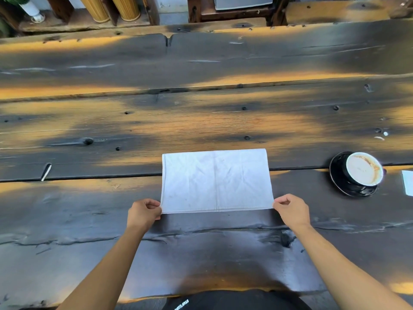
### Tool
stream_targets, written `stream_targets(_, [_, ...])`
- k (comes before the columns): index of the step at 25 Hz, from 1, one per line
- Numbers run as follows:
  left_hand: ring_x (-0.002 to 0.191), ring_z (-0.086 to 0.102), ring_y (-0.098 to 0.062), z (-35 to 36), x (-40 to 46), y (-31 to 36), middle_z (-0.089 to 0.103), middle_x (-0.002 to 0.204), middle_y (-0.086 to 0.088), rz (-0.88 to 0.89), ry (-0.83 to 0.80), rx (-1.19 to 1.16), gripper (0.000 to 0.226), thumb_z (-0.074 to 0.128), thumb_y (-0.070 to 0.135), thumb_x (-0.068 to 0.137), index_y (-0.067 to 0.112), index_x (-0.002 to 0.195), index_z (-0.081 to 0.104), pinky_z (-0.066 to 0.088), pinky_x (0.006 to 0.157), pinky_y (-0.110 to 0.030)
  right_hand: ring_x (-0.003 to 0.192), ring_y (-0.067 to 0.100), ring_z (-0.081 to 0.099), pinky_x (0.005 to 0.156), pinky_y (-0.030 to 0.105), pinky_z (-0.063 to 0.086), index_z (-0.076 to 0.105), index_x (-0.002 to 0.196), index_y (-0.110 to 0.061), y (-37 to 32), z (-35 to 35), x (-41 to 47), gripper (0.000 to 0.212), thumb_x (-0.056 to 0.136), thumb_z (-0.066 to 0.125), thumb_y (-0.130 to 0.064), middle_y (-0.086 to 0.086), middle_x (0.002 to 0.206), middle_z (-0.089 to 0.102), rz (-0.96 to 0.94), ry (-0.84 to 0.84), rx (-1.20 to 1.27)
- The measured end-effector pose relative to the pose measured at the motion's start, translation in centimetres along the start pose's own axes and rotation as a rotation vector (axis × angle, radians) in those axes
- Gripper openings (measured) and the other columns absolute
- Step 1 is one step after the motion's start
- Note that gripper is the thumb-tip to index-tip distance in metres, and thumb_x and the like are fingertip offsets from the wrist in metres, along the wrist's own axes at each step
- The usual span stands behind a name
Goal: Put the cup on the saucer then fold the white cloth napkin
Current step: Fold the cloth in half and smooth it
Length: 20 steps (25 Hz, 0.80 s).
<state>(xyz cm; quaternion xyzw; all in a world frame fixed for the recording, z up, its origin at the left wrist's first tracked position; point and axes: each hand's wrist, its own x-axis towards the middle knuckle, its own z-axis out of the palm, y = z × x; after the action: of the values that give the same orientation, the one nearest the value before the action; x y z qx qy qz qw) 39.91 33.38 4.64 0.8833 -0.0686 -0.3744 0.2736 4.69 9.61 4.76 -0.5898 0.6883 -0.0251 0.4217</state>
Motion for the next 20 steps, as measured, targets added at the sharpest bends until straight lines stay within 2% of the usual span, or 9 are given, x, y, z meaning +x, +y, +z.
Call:
stream_targets(3, [0.072, 0.072, -0.02, 0.1, -0.3, -0.1, 0.074, 0.076, -0.002, 0.062, 0.022, 0.146, 0.009, 0.075, 0.008, 0.079, 0.016, 0.085, 0.074, 0.055, 0.068, -0.029, 0.087, 0.018, 0.065, 0.075, 0.028, 0.043, 0.069, 0.075, -0.021, -0.1, 0.4, -0.1, 0.012, 0.081, 0.067, -0.011, -0.012, 0.078, 0.069, -0.017, 0.019, -0.041])
stream_targets(6, [0.075, 0.066, -0.017, 0.3, -0.2, -0.1, 0.072, 0.077, 0.001, 0.095, 0.012, 0.199, 0.008, 0.074, 0.012, 0.081, 0.017, 0.088, 0.073, 0.049, 0.066, -0.027, 0.09, 0.021, 0.066, 0.077, 0.028, 0.043, 0.068, 0.083, -0.019, -0.1, 0.8, 0.1, 0.008, 0.082, 0.069, -0.012, -0.005, 0.084, 0.069, -0.017, 0.027, -0.052])
stream_targets(9, [0.076, 0.063, -0.017, 0.1, 0.1, 0.0, 0.07, 0.08, 0.0, 0.106, 0.008, 0.239, 0.003, 0.071, 0.018, 0.083, 0.017, 0.084, 0.069, 0.047, 0.065, -0.029, 0.093, 0.022, 0.061, 0.079, 0.029, 0.041, 0.066, 0.1, -0.017, -0.2, 1.1, 0.2, 0.018, 0.083, 0.068, -0.01, 0.003, 0.099, 0.065, -0.028, 0.036, -0.065])
stream_targets(11, [0.082, 0.059, -0.021, 0.1, 0.5, 0.3, 0.063, 0.084, -0.001, 0.181, 0.071, 0.331, 0.018, 0.064, 0.026, 0.089, 0.015, 0.076, 0.061, 0.045, 0.069, -0.033, 0.1, 0.023, 0.055, 0.084, 0.032, 0.043, 0.063, 0.107, -0.016, -0.8, 1.6, 0.2, 0.022, 0.086, 0.063, -0.012, 0.004, 0.107, 0.058, -0.06, 0.05, -0.099])
stream_targets(13, [0.089, 0.054, -0.029, 0.3, 1.8, 0.9, 0.058, 0.087, -0.005, 0.352, 0.222, 0.447, 0.028, 0.051, 0.03, 0.095, 0.012, 0.075, 0.057, 0.045, 0.078, -0.039, 0.11, 0.026, 0.05, 0.094, 0.039, 0.044, 0.064, 0.11, -0.015, -2.3, 2.8, 0.7, 0.022, 0.089, 0.06, -0.016, 0.005, 0.112, 0.056, -0.163, 0.106, -0.193])
stream_targets(15, [0.1, 0.054, -0.036, 0.8, 3.3, 2.2, 0.06, 0.099, -0.012, 0.507, 0.323, 0.541, 0.034, 0.04, 0.032, 0.095, 0.007, 0.091, 0.063, 0.046, 0.087, -0.046, 0.115, 0.03, 0.048, 0.102, 0.042, 0.039, 0.065, 0.111, -0.013, -5.0, 4.8, 1.5, 0.022, 0.091, 0.059, -0.018, 0.009, 0.118, 0.057, -0.33, 0.177, -0.279])
stream_targets(17, [0.128, 0.049, -0.038, 1.6, 5.4, 3.8, 0.058, 0.13, -0.017, 0.625, 0.317, 0.617, 0.044, 0.036, 0.031, 0.098, 0.002, 0.121, 0.061, 0.042, 0.107, -0.05, 0.126, 0.033, 0.048, 0.112, 0.043, 0.036, 0.065, 0.117, -0.009, -8.6, 7.9, 2.3, 0.026, 0.094, 0.059, -0.019, 0.012, 0.128, 0.057, -0.537, 0.165, -0.343])
stream_targets(18, [0.141, 0.04, -0.037, 2.0, 6.2, 4.5, 0.05, 0.145, -0.018, 0.684, 0.294, 0.654, 0.049, 0.036, 0.03, 0.1, 0.001, 0.135, 0.054, 0.034, 0.117, -0.049, 0.134, 0.034, 0.045, 0.118, 0.045, 0.032, 0.062, 0.123, -0.008, -10.4, 9.7, 2.4, 0.031, 0.096, 0.056, -0.021, 0.013, 0.136, 0.055, -0.642, 0.131, -0.387])
stream_targets(20, [0.153, 0.022, -0.031, 2.6, 7.9, 5.4, 0.034, 0.161, -0.015, 0.782, 0.228, 0.734, 0.055, 0.031, 0.031, 0.104, 0.001, 0.15, 0.039, 0.015, 0.126, -0.044, 0.146, 0.034, 0.035, 0.124, 0.049, 0.022, 0.054, 0.137, -0.008, -14.1, 13.7, 2.4, 0.041, 0.101, 0.047, -0.025, 0.012, 0.151, 0.047, -0.821, 0.042, -0.469])
